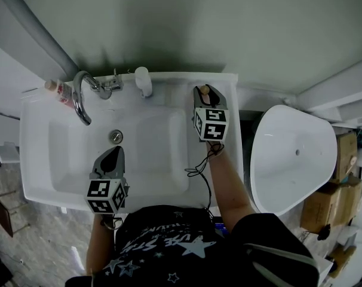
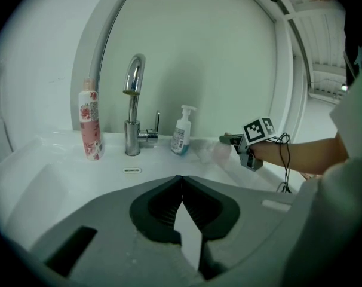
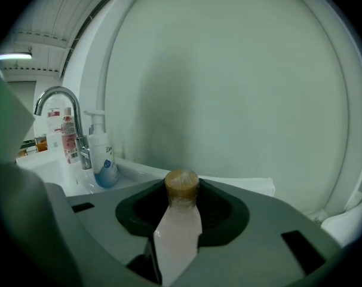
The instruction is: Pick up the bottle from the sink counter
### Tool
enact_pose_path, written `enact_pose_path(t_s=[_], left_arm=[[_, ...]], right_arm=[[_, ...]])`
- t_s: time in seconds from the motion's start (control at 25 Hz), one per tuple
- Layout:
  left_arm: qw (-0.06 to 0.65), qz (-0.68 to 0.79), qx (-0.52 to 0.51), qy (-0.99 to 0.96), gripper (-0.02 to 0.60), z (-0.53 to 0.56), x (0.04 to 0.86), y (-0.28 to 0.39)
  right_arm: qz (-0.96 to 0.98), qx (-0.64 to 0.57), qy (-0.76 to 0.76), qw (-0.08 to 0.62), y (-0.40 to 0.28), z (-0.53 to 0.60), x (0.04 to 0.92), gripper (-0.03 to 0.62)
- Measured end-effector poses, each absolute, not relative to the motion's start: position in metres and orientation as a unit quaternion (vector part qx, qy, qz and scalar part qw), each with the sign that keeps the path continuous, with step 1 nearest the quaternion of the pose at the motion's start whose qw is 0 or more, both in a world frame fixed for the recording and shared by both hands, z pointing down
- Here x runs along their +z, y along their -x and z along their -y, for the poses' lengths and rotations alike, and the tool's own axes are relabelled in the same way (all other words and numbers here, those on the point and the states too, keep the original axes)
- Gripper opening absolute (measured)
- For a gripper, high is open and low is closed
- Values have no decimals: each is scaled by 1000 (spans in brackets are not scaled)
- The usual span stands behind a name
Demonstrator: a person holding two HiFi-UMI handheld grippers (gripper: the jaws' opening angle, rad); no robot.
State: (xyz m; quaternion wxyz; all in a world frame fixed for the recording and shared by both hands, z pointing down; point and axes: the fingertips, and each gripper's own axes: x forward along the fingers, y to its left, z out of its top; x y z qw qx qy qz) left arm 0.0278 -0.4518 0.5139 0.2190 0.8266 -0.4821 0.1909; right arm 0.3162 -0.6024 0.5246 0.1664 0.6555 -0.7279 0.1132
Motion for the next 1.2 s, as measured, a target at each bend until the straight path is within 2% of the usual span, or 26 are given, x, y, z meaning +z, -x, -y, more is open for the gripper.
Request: enact_pose_path(t_s=[0.64, 1.2], left_arm=[[179, 477, 160, -845, 20, 401, 478, 13], [176, 450, 144, -864, 19, 318, 468, 53]], right_arm=[[729, 91, -667, 124, -285, 524, 438, 140], [718, 81, -681, 122, -238, 411, 417, 140]])
